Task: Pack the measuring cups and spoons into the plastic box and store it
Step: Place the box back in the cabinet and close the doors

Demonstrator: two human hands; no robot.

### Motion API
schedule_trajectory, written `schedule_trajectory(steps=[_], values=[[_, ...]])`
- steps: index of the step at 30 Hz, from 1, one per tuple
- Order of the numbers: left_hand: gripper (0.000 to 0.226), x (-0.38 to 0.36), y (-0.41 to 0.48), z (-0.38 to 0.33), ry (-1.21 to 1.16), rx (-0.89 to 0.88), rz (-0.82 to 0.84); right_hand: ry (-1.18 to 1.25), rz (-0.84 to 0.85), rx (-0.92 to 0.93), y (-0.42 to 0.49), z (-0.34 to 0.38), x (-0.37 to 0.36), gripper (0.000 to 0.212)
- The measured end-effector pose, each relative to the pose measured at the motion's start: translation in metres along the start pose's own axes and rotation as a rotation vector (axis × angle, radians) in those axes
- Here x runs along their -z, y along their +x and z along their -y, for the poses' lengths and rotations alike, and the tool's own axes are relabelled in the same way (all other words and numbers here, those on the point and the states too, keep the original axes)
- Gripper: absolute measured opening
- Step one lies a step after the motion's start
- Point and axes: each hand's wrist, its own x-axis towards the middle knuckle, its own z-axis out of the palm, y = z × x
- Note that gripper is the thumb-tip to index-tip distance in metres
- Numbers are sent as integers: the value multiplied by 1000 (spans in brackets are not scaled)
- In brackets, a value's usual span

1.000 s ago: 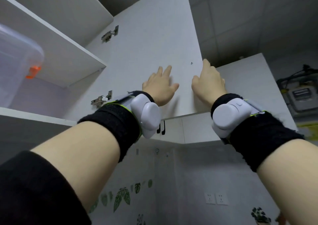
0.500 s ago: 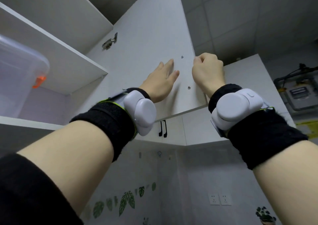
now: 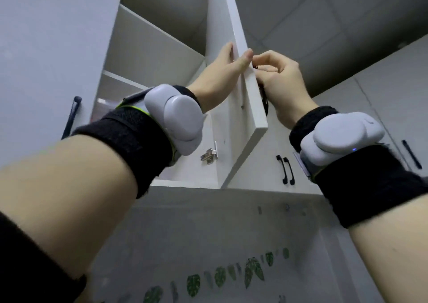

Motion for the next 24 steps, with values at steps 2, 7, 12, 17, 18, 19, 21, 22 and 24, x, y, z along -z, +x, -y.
schedule_trajectory(steps=[2, 7, 12, 17, 18, 19, 21, 22, 24], values=[[33, 19, -10, -1, -20, 31, -44, 65, -15, 13, -3, -4, -22, 22], [31, 59, -31, -1, 68, 112, -94, 171, -22, 15, -1, -15, -71, 30], [18, 95, -50, 12, 247, 204, -164, 263, 36, -19, -4, -25, -119, 55], [21, 129, -67, 34, 491, 353, -185, 288, 124, -51, -14, -38, -170, 66], [25, 133, -70, 37, 516, 373, -174, 293, 134, -56, -16, -41, -178, 65], [30, 139, -74, 41, 546, 391, -158, 294, 133, -62, -18, -44, -188, 64], [35, 145, -80, 46, 657, 404, -111, 257, 117, -56, -21, -47, -198, 58], [37, 147, -83, 49, 736, 404, -90, 247, 103, -46, -22, -51, -204, 56], [37, 153, -89, 57, 875, 376, -66, 221, 100, -37, -24, -56, -214, 57]])
